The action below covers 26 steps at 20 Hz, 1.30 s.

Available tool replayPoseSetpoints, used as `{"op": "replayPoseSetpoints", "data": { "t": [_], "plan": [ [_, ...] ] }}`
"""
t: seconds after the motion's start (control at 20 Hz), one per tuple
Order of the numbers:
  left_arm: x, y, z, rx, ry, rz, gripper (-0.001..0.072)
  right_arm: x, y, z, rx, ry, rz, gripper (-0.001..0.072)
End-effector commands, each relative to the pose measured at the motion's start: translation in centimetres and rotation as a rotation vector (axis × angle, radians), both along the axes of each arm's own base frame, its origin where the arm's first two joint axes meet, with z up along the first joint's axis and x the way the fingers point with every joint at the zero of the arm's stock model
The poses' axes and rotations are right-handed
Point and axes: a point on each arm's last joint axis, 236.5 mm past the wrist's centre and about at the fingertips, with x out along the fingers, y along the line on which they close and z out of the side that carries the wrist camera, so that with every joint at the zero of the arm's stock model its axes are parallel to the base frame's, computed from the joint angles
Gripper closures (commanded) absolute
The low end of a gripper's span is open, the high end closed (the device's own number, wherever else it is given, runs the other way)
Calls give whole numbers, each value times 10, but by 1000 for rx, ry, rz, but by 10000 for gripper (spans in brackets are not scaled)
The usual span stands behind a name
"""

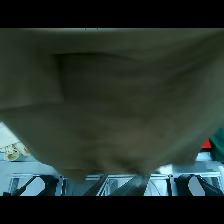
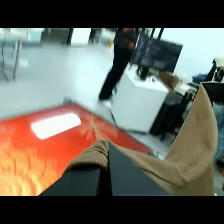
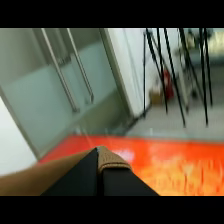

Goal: Fold the shirts.

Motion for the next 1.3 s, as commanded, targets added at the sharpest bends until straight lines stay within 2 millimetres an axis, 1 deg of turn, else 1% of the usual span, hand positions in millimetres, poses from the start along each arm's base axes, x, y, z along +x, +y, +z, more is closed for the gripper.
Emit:
{"op": "replayPoseSetpoints", "data": {
  "t": [0.0,0.05,0.1,0.2,0.25,0.3,0.35,0.4,0.45,0.55,0.65,0.75,0.8,0.9,1.0,1.1,1.15,1.25],
  "plan": [
    [84,-10,-144,152,364,-13,681,71,10,-145,-56,361,24,689],
    [104,-11,-185,184,450,-4,681,90,10,-189,-68,448,10,690],
    [121,-12,-230,221,541,-2,681,107,11,-229,-73,519,-9,689],
    [147,-10,-305,266,681,1,681,135,4,-293,-85,630,-47,690],
    [159,-8,-335,278,727,-2,681,151,-1,-324,-77,674,-76,689],
    [170,-6,-365,287,777,-9,681,163,-7,-349,-66,709,-109,690],
    [180,-4,-390,289,819,-20,681,173,-15,-374,-49,743,-145,689],
    [191,0,-410,292,851,-24,681,182,-20,-393,-38,765,-162,689],
    [203,3,-427,284,875,-18,684,188,-21,-405,-42,768,-154,689],
    [226,8,-451,271,900,-9,685,200,-20,-423,-49,773,-136,689],
    [242,11,-469,261,919,-3,685,206,-20,-439,-44,796,-128,689],
    [253,17,-483,268,935,14,686,204,-27,-460,-44,837,-127,689],
    [252,21,-491,285,961,27,686,200,-29,-468,-37,862,-113,689],
    [235,25,-508,337,1016,5,686,185,-34,-484,-47,918,-67,688],
    [215,26,-521,373,1079,-36,686,174,-35,-492,-35,956,-23,688],
    [199,32,-531,427,1133,-55,687,163,-32,-498,-30,988,25,688],
    [194,34,-534,449,1150,-60,687,160,-32,-503,-33,1004,37,688],
    [193,30,-533,451,1152,-72,687,156,-31,-511,-36,1023,44,687]
  ]
}}
